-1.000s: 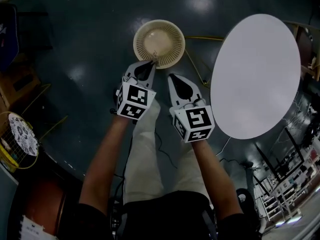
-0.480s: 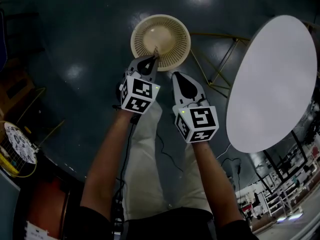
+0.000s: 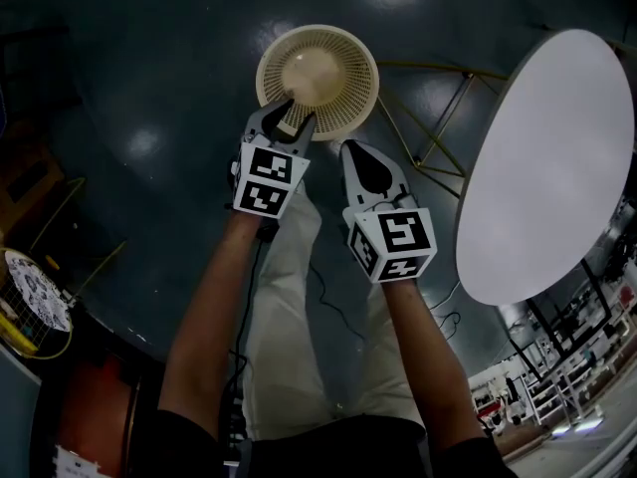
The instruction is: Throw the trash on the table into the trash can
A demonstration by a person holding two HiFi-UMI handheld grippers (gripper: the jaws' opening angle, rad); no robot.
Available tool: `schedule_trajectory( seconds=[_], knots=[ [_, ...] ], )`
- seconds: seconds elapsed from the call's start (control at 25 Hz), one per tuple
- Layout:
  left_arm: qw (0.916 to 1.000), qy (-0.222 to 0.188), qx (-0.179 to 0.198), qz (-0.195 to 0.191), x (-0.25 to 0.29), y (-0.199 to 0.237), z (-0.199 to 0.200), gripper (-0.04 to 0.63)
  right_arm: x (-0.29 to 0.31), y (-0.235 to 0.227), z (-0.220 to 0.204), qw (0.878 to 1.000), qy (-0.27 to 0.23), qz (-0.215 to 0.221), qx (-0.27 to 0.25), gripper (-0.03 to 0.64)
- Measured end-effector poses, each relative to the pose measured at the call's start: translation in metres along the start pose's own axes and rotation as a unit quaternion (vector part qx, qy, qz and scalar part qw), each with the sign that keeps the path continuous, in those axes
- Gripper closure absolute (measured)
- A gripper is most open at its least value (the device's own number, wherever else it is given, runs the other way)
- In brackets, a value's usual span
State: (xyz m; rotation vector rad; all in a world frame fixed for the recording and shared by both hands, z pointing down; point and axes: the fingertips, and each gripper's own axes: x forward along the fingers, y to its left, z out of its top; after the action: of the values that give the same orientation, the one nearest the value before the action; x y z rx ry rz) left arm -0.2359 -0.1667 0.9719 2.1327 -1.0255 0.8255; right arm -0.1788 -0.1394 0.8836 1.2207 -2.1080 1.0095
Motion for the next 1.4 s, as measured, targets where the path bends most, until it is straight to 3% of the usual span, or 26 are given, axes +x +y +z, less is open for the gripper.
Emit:
schedule_trajectory(
  seconds=[0.24, 0.64, 1.4],
  knots=[
    [1.0, 0.001, 0.001, 0.007, -0.012, 0.004, -0.001, 0.451, -0.003, 0.006, 0.004, 1.0, -0.004, 0.001, 0.0, 0.604],
    [0.9995, -0.026, 0.0, 0.015, -0.047, -0.005, 0.031, 0.558, -0.027, 0.017, 0.028, 1.0, -0.016, 0.009, -0.008, 0.604],
    [0.9912, -0.121, 0.018, 0.05, -0.198, -0.05, 0.171, 0.58, -0.141, 0.078, 0.142, 0.996, -0.054, 0.048, -0.057, 0.604]
  ],
)
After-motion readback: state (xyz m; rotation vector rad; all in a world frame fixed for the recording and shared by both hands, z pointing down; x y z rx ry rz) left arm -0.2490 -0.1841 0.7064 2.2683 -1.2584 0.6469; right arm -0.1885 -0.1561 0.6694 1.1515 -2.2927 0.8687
